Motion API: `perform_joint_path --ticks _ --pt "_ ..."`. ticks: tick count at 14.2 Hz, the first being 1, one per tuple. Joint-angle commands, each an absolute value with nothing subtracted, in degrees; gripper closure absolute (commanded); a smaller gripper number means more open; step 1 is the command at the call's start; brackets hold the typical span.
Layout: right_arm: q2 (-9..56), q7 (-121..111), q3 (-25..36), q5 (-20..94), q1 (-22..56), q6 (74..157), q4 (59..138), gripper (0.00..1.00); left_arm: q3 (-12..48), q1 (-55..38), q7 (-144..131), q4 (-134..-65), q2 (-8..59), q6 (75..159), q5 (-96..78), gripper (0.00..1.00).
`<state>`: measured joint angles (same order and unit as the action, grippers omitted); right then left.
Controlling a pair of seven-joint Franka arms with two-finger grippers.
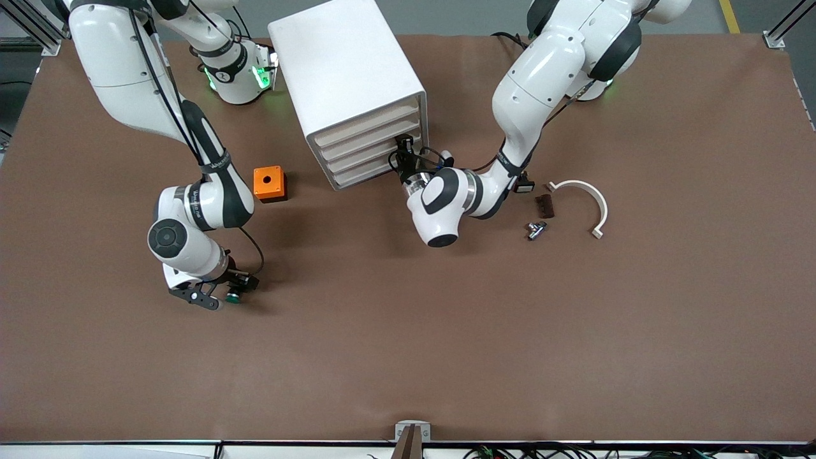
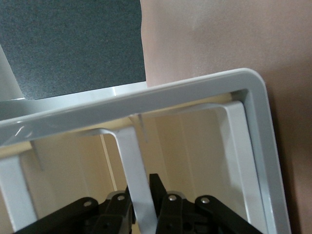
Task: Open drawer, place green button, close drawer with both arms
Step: 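Lift the button with the right gripper while the left gripper pulls the drawer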
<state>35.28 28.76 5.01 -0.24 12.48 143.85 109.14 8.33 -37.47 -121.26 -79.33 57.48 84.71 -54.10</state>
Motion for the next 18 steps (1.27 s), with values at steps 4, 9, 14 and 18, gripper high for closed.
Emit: perform_joint_path --ticks 4,9,14,18 --pt "35.07 30.06 5.10 -0.53 13.27 142.65 109.25 0.74 7.65 -36.92 -123.57 -77.96 59.41 85.08 -55.11 0.95" --pt "34.72 30.06 5.10 -0.53 13.27 141.68 108.90 0.99 7.65 -32.88 -123.49 -77.87 60.29 86.92 -55.99 0.92" --pt "34.10 34.26 5.01 -0.53 15.02 141.07 108.55 1.00 7.65 -28.74 -123.57 -77.70 60.29 92.45 -57.74 0.91" --pt "30.07 41.38 5.01 -0.53 18.80 132.39 106.44 1.00 7.73 -26.20 -123.23 -77.61 60.29 96.32 -58.79 0.86"
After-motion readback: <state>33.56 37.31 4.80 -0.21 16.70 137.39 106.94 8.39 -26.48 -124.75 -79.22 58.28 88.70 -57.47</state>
